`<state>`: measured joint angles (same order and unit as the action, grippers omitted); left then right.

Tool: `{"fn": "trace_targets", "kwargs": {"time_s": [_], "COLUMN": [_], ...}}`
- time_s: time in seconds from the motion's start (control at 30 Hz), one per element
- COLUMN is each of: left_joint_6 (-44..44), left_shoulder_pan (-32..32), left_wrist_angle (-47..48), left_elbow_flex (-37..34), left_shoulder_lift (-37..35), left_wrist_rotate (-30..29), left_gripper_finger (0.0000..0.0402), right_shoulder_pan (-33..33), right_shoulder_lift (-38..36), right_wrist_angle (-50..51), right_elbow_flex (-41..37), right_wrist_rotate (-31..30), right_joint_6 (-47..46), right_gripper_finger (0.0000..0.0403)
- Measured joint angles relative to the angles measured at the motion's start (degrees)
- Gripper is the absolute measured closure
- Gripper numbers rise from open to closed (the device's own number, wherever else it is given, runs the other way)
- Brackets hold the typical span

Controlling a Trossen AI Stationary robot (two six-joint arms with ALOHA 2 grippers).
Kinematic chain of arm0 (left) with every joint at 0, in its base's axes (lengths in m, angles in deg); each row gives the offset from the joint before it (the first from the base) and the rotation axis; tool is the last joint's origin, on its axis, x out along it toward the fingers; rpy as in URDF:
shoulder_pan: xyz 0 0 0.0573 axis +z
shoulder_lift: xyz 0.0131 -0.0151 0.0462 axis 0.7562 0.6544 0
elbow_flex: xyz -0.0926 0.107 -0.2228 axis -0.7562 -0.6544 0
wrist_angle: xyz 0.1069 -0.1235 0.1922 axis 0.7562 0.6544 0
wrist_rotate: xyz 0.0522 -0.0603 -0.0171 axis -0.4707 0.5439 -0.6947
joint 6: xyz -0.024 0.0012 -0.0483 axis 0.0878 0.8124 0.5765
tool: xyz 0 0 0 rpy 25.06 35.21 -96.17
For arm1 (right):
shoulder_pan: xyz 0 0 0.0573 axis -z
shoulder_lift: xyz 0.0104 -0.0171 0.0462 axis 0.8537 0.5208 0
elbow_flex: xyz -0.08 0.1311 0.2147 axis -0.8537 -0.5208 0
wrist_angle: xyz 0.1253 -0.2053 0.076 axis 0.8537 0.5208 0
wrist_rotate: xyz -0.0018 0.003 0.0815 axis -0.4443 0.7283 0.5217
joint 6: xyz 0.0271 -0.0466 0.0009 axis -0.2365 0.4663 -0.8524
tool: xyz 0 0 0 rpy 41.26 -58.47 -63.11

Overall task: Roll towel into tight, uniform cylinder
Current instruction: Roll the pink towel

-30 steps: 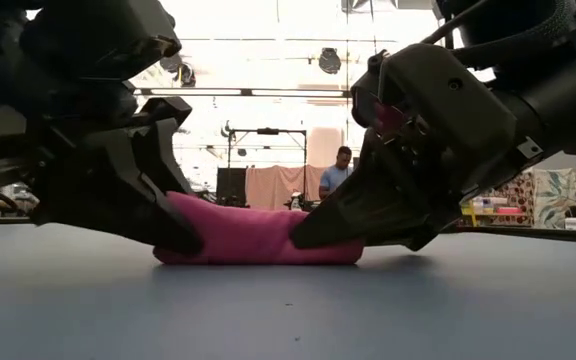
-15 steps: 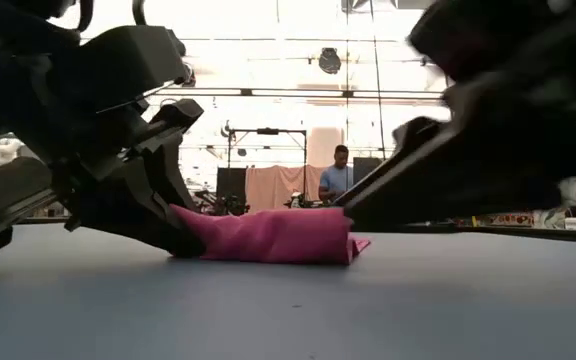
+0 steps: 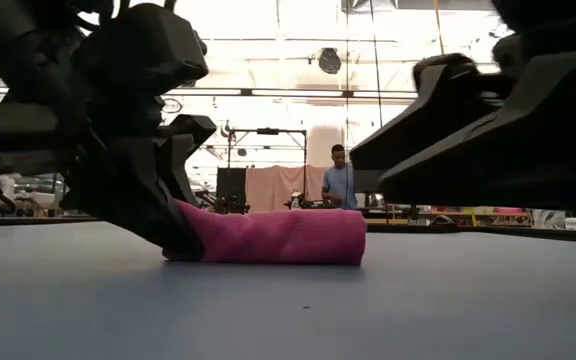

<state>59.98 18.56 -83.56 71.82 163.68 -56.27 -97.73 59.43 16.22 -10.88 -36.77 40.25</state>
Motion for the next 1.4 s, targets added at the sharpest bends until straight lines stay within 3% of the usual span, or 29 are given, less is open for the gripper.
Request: {"fn": "trace_targets", "kwargs": {"time_s": [0.23, 0.5, 0.97, 1.2, 1.4], "left_joint_6": [3.01, 3.89, 5.59, 13.87, 14.29], "left_shoulder_pan": [2.02, 2.8, 2.8, 2.47, 0.59], "left_wrist_angle": [0.47, 0.79, 0.79, 0.94, 1.83], "left_elbow_flex": [0.07, 0.07, 0.07, 0.07, 0.02], "left_shoulder_lift": [-0.16, -0.16, -0.07, 0.04, -0.02], "left_wrist_rotate": [2.91, 5.19, 5.38, 1.63, -3.03], "left_gripper_finger": [0.0371, 0.0371, 0.0369, 0.032, 0.0218], "right_shoulder_pan": [4.59, 5.77, 8.4, 9.47, 9.89], "right_shoulder_lift": [2.73, 5.85, 6.49, 8.32, 8.35], "right_wrist_angle": [-1.25, -8.13, -5.16, -5.77, -5.16], "right_elbow_flex": [0.03, 0.07, 0.14, 0.28, 0.26], "right_wrist_rotate": [6.53, 6.03, 7.91, 7.45, 7.16], "right_joint_6": [0.42, 2.16, -5.33, -10.69, -15.44], "right_gripper_finger": [0.0189, 0.0179, 0.0192, 0.0193, 0.0193]}}
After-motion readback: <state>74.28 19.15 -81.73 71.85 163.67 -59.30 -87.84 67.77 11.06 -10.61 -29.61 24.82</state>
